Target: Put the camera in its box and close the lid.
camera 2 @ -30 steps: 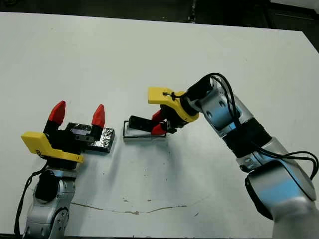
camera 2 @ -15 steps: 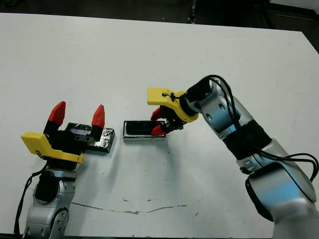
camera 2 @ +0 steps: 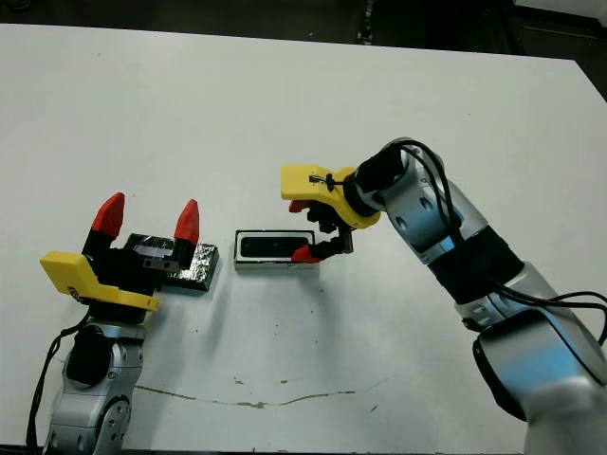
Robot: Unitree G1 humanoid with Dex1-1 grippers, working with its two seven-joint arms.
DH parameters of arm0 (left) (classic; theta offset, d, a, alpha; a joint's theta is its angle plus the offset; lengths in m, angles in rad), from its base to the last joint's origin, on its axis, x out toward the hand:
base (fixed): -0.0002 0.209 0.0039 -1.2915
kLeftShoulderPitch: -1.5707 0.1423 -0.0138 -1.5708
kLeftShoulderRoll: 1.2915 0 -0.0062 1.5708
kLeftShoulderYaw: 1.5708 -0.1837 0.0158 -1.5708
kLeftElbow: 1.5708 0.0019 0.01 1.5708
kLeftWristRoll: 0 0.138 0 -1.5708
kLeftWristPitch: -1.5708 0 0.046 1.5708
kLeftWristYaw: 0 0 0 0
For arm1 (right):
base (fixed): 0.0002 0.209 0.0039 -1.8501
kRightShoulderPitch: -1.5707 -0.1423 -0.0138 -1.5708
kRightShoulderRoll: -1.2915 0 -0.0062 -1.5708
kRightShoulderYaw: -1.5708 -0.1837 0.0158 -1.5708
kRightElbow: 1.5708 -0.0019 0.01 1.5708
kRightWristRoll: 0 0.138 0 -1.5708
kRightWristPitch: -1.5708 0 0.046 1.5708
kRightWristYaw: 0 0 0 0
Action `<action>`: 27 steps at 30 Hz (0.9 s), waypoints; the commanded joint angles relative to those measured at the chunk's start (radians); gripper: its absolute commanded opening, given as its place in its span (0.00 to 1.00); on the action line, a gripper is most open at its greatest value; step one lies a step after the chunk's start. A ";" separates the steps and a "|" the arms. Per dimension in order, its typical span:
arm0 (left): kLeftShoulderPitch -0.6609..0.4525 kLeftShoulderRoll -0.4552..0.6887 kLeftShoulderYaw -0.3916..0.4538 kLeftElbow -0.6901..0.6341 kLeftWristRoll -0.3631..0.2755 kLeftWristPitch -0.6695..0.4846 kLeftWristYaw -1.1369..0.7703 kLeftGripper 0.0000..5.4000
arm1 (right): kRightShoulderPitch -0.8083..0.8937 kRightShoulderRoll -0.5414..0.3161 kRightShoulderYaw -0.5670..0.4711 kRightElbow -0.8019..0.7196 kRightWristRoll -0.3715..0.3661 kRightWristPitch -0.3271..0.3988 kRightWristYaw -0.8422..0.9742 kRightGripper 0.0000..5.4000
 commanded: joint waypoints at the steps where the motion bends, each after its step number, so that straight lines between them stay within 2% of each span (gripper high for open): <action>1: 0.013 0.004 -0.004 -0.002 0.000 0.000 -0.005 1.00 | 0.020 -0.041 -0.067 -0.010 0.045 -0.053 0.016 1.00; 4: 0.015 0.006 -0.002 -0.002 -0.005 0.002 -0.008 1.00 | 0.003 -0.068 -0.122 -0.011 0.076 -0.101 0.027 1.00; 7: 0.014 0.008 -0.001 0.000 -0.006 0.000 -0.011 1.00 | -0.032 -0.104 -0.177 -0.048 0.104 -0.030 0.038 1.00; 9: 0.012 0.009 -0.001 0.002 -0.002 -0.002 -0.011 1.00 | -0.035 -0.131 -0.226 -0.083 0.128 -0.013 0.029 1.00; 12: 0.010 0.006 -0.002 0.000 -0.011 0.003 -0.014 1.00 | -0.013 -0.162 -0.327 -0.130 0.205 0.089 0.003 1.00; 15: 0.008 0.007 -0.002 0.000 -0.005 0.002 -0.012 1.00 | 0.064 -0.174 -0.459 -0.210 0.285 0.167 -0.083 1.00; 16: 0.007 0.009 0.000 0.001 -0.003 0.000 -0.012 1.00 | 0.106 -0.170 -0.508 -0.244 0.312 0.173 -0.119 1.00; 21: -0.001 0.021 0.013 0.008 -0.014 -0.005 -0.026 1.00 | 0.396 -0.104 -0.726 -0.367 0.435 0.116 -0.284 1.00; 24: -0.011 0.040 0.025 0.009 -0.013 -0.007 -0.038 1.00 | 0.560 -0.049 -0.795 -0.394 0.468 0.065 -0.384 0.93; 27: -0.021 0.071 0.037 0.010 -0.007 -0.015 -0.058 1.00 | 0.700 0.018 -0.837 -0.418 0.471 -0.004 -0.494 0.86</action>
